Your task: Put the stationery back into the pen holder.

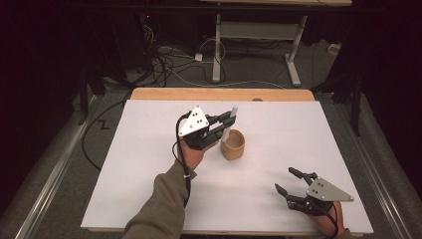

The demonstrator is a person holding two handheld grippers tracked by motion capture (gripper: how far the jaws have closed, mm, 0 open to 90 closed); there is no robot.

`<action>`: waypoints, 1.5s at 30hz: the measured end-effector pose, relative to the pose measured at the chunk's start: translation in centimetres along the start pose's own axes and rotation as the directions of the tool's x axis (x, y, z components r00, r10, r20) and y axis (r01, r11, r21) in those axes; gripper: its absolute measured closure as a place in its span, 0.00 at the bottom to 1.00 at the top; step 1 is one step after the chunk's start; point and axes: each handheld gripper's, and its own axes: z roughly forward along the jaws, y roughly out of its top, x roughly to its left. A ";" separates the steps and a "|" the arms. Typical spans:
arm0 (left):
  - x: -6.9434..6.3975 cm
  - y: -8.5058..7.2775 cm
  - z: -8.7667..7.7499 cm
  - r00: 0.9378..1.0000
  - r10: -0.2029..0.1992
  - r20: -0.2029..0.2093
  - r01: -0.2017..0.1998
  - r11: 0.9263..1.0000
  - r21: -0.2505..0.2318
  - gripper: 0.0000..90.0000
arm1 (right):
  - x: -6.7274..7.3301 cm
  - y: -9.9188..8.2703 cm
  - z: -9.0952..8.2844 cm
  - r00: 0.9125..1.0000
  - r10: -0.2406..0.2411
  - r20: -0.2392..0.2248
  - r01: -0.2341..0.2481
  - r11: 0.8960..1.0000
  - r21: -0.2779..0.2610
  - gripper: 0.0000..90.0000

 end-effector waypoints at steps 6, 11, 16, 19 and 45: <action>0.3 -0.4 1.2 1.000 -0.019 0.015 0.018 1.000 0.005 0.84 | -0.1 0.0 -0.1 1.000 0.006 0.001 -0.006 1.000 -0.003 0.35; 0.3 -0.6 2.3 1.000 -0.020 0.022 0.019 1.000 0.022 0.84 | -0.1 0.0 -0.1 1.000 -0.003 0.003 0.003 1.000 -0.004 0.35; 0.3 -0.9 3.3 0.999 -0.014 0.030 0.013 0.999 0.042 0.84 | -0.2 0.0 -0.1 1.000 0.016 -0.003 -0.016 1.000 -0.008 0.35; 0.1 -1.0 3.5 0.999 -0.001 0.036 0.000 1.000 0.027 0.84 | -0.2 0.0 -0.1 1.000 0.015 -0.004 -0.016 1.000 -0.007 0.35; 0.4 -4.2 4.1 0.998 -0.055 0.024 0.052 0.990 0.133 0.83 | 0.1 0.0 0.1 1.000 -0.005 -0.010 0.005 1.000 0.008 0.35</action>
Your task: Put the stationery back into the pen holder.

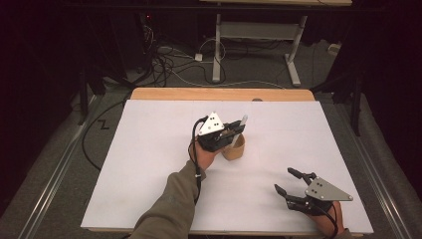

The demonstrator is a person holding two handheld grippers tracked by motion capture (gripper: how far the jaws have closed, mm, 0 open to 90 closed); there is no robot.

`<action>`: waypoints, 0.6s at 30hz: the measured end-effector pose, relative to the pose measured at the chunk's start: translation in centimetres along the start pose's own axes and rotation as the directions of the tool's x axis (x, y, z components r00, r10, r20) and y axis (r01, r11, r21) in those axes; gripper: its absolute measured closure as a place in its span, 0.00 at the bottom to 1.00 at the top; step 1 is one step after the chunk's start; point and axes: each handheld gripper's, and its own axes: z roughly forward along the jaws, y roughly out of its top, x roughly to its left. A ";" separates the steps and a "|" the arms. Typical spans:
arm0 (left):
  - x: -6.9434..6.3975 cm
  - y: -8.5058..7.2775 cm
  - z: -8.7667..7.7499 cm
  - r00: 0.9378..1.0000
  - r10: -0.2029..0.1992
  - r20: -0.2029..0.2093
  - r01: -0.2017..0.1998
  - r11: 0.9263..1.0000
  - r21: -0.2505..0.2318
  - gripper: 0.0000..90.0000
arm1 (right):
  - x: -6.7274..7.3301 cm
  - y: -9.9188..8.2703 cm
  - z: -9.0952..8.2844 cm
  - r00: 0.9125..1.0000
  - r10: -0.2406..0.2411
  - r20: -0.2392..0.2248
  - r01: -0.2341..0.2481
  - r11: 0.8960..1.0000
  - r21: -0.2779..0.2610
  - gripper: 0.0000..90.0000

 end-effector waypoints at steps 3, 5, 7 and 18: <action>0.1 -0.4 0.0 1.000 -0.006 -0.001 0.006 1.000 0.015 0.83 | 0.0 0.0 0.0 1.000 -0.001 -0.001 0.001 1.000 0.002 0.35; 0.1 -0.6 0.0 1.000 -0.011 -0.001 0.011 1.000 0.027 0.83 | 0.0 0.0 0.0 1.000 -0.002 0.000 0.002 1.000 0.002 0.35; 0.2 -0.8 0.0 1.000 -0.016 0.002 0.016 0.999 0.031 0.82 | 0.0 0.0 0.0 1.000 -0.003 0.001 0.003 1.000 0.003 0.35; 0.4 -0.9 -0.8 1.000 -0.010 -0.011 0.010 0.999 0.038 0.77 | 0.1 0.0 0.1 1.000 -0.008 0.001 0.008 1.000 0.009 0.35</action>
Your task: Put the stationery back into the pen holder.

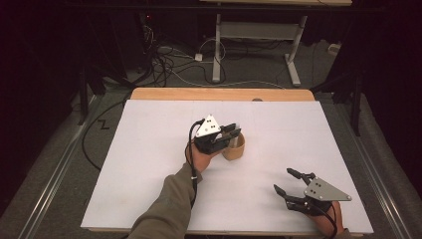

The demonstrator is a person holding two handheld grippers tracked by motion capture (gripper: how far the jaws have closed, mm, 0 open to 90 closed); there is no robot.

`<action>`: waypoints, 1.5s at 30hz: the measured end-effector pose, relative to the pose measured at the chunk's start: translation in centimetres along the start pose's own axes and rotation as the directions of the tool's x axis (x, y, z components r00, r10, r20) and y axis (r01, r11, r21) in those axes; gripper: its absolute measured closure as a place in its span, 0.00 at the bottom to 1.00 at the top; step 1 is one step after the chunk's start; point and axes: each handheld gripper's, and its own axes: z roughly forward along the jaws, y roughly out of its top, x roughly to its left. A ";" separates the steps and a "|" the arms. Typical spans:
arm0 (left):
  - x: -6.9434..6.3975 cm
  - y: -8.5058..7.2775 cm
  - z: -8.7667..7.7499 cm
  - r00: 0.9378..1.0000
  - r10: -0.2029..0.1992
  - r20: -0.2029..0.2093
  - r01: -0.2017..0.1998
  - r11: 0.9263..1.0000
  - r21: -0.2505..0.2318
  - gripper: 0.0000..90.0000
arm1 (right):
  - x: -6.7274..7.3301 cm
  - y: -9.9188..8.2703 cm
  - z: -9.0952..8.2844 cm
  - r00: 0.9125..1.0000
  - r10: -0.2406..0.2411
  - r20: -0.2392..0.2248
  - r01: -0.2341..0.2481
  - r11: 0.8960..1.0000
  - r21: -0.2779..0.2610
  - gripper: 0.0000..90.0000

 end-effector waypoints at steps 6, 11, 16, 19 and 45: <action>-0.1 0.5 -1.1 0.999 0.045 -0.025 -0.044 0.999 0.017 0.69 | 0.0 0.0 0.0 1.000 0.003 -0.003 -0.003 1.000 0.002 0.35; -0.1 0.8 -1.9 0.996 0.073 -0.042 -0.071 0.997 0.038 0.66 | 0.1 0.0 0.1 1.000 -0.002 -0.005 0.002 1.000 0.001 0.35; -0.1 1.0 -2.6 0.994 0.097 -0.048 -0.094 0.995 0.044 0.64 | 0.1 0.0 0.1 1.000 -0.003 -0.011 0.003 1.000 0.001 0.35; -0.2 1.3 -3.0 0.992 0.117 -0.050 -0.115 0.992 0.050 0.64 | 0.1 0.0 0.1 1.000 -0.005 -0.010 0.005 1.000 0.001 0.35; -3.0 2.2 -4.6 0.948 0.282 -0.149 -0.261 0.954 0.146 0.25 | 0.4 0.2 0.2 1.000 -0.014 -0.021 0.014 1.000 -0.002 0.35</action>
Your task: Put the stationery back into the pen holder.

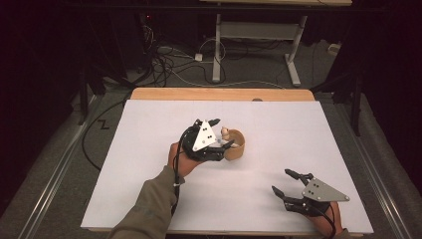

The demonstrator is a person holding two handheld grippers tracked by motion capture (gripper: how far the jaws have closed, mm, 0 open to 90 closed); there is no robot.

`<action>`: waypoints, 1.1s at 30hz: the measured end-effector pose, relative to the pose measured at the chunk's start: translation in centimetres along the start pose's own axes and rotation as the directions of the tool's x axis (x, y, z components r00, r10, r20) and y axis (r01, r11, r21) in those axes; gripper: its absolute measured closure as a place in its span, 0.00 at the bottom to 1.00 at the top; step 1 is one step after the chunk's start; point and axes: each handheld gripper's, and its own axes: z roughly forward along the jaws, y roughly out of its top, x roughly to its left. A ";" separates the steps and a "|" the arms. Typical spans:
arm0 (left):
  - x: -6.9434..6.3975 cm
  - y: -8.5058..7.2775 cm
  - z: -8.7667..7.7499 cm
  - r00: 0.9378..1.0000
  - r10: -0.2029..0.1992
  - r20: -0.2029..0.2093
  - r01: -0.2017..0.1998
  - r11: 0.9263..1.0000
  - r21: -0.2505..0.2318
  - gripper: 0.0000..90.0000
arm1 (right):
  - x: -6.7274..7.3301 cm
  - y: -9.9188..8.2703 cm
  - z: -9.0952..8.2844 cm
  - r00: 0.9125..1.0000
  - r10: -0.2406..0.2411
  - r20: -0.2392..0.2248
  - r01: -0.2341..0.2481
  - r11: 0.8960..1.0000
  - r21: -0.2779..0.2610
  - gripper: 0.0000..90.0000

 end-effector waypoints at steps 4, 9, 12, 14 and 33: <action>-0.3 -0.2 -0.4 1.000 0.010 0.000 -0.010 1.000 0.009 0.22 | 0.0 0.0 0.0 1.000 -0.001 0.000 0.001 1.000 -0.002 0.35; -0.5 -0.6 -1.1 1.000 0.014 -0.009 -0.014 1.000 0.018 0.22 | 0.1 0.0 0.0 1.000 -0.002 0.001 0.002 1.000 0.002 0.35; -0.7 -0.9 -1.4 1.000 0.021 -0.021 -0.021 0.999 0.029 0.22 | 0.1 0.0 0.0 1.000 0.000 0.000 0.000 1.000 0.004 0.35; -0.8 -1.1 -1.6 0.999 0.028 -0.016 -0.027 0.999 0.034 0.22 | 0.2 0.1 0.1 1.000 -0.001 0.000 0.001 1.000 0.005 0.35; -2.2 -3.2 -4.2 0.994 0.098 -0.039 -0.094 0.992 0.083 0.22 | 0.4 0.2 0.1 1.000 -0.006 -0.004 0.006 1.000 0.003 0.35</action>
